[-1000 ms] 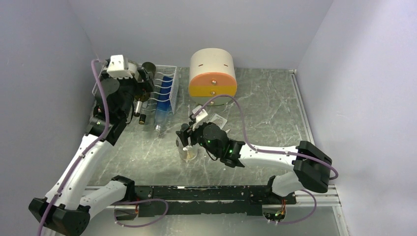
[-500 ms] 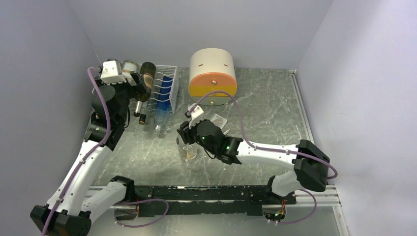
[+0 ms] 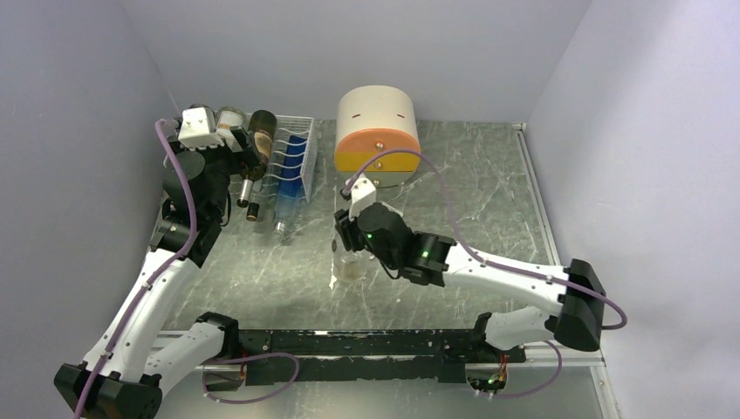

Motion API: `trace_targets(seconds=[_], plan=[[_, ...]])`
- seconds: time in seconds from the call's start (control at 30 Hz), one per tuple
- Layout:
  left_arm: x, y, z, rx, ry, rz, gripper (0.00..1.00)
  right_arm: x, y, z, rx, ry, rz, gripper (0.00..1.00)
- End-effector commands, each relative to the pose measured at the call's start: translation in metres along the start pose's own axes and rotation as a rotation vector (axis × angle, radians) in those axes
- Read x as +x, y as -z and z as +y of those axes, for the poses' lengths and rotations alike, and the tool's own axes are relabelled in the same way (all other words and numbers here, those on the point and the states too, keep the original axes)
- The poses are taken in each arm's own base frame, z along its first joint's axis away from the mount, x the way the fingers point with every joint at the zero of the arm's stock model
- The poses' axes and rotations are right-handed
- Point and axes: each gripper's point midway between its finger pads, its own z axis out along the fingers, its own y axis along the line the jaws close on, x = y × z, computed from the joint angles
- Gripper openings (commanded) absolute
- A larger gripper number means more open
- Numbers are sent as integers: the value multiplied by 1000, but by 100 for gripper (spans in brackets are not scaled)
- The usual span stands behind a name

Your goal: Take the wine bottle off the wine rack

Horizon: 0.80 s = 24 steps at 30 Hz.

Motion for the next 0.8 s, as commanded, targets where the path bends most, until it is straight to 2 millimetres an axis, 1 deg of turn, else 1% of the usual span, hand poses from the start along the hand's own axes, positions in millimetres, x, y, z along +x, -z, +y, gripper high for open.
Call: trace_targets(seconds=[0.0, 0.07, 0.13, 0.2, 0.33, 0.47, 0.6, 0.67, 0.77], plan=[[-8, -2, 3, -15, 10, -34, 98, -106, 49, -35, 134, -102, -261, 0], [-7, -3, 4, -22, 9, -29, 98, -113, 60, -54, 203, -90, -280, 0], [-6, -4, 3, -17, 14, -19, 97, -113, 68, -80, 309, -79, -279, 0], [-4, -5, 2, -9, 12, -19, 97, -112, 73, -115, 421, -96, -272, 0], [0, -8, 1, -10, 10, 1, 97, -108, 76, -182, 550, -157, -252, 0], [6, -11, -2, 4, 7, 9, 98, -111, 79, -243, 662, -203, -270, 0], [7, -12, -5, 18, 3, 23, 97, -111, 82, -307, 806, -243, -285, 0], [7, -12, -4, 14, -3, 15, 98, -112, 83, -337, 851, -283, -309, 0], [5, -12, -2, 3, -10, 18, 98, -115, 86, -372, 942, -268, -342, 0]])
